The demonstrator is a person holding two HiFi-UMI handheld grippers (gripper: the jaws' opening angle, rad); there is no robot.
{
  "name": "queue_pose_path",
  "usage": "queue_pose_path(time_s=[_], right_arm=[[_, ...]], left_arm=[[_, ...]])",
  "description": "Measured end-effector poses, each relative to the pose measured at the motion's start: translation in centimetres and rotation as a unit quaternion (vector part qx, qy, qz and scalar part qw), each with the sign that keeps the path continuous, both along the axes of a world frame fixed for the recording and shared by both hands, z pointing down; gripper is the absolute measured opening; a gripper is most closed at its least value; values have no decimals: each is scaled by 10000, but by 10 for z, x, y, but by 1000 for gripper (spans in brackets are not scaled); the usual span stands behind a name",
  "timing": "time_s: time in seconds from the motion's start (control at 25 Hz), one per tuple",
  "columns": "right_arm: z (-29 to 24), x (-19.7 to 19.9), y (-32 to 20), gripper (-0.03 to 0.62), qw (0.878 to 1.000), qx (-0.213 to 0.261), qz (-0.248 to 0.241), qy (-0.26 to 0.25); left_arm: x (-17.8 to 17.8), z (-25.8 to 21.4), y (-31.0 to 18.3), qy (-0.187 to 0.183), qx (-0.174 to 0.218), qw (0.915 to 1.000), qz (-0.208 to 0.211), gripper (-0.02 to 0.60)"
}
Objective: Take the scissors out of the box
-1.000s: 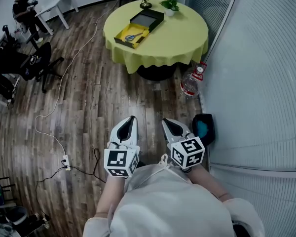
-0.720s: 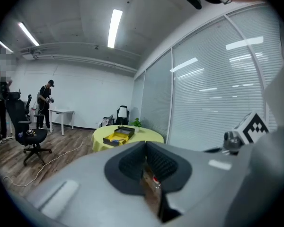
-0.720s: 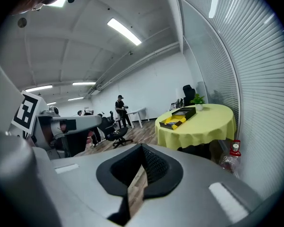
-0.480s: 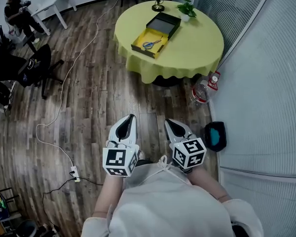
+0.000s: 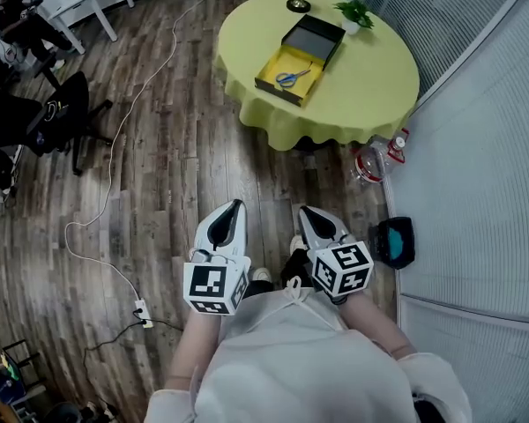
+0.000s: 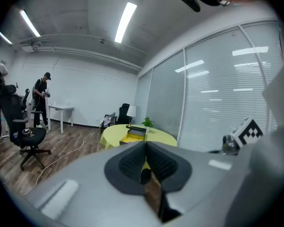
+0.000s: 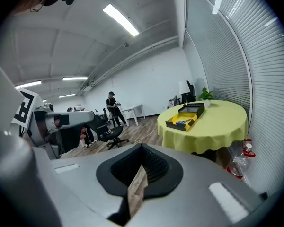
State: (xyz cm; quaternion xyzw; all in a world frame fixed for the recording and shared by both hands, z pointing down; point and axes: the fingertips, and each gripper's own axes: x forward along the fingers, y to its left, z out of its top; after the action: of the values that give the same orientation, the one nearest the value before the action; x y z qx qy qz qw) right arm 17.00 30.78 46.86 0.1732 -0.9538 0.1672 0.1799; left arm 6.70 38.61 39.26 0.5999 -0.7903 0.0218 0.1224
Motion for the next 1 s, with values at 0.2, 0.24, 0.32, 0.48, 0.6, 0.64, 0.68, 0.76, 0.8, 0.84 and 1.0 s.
queue_pose_path(time_s=[0.2,0.24,0.32,0.48,0.6,0.64,0.68,0.76,0.8,0.84,1.0], right_arm=[[15,-30,-36,-2,9999,-99,-42,31],[17,-37,-47,-2,9999,-100,-63,21],[20,-53,-72,-2,9999,-102,-119,-6],[16,-86,-133,-2,9994,-63,-325,-22],[10,-107,-186,-2,9992,-39,-385,-23],[9,-113,-204,-2,9992,-32,-398,-16],[7,-119,-221,-1,9991,-20,-415,-10],[6,-130,-254,-1,9990,-1,-450,1],[6,-135,-270,-2,9989,-2,-462,9],[7,-140,-286,-2,9989,-8,-467,22],[14,-153,-345,-1,9989,-56,-462,83]], left_arm=[[-23,10,-37,-19,-79,10000,20,6],[-28,12,-47,-36,-89,10000,10,6],[-40,16,-70,-85,-113,9999,-17,6],[-65,11,-132,-144,-98,9998,-63,6],[-84,10,-185,-137,-122,9998,-115,6],[-90,10,-203,-115,-129,9998,-129,6],[-96,10,-220,-97,-134,9998,-133,6],[-107,12,-255,-98,-162,9997,-123,6],[-113,14,-271,-104,-192,9997,-120,6],[-118,17,-287,-97,-230,9996,-119,6],[-136,35,-347,99,-456,9989,-97,6]])
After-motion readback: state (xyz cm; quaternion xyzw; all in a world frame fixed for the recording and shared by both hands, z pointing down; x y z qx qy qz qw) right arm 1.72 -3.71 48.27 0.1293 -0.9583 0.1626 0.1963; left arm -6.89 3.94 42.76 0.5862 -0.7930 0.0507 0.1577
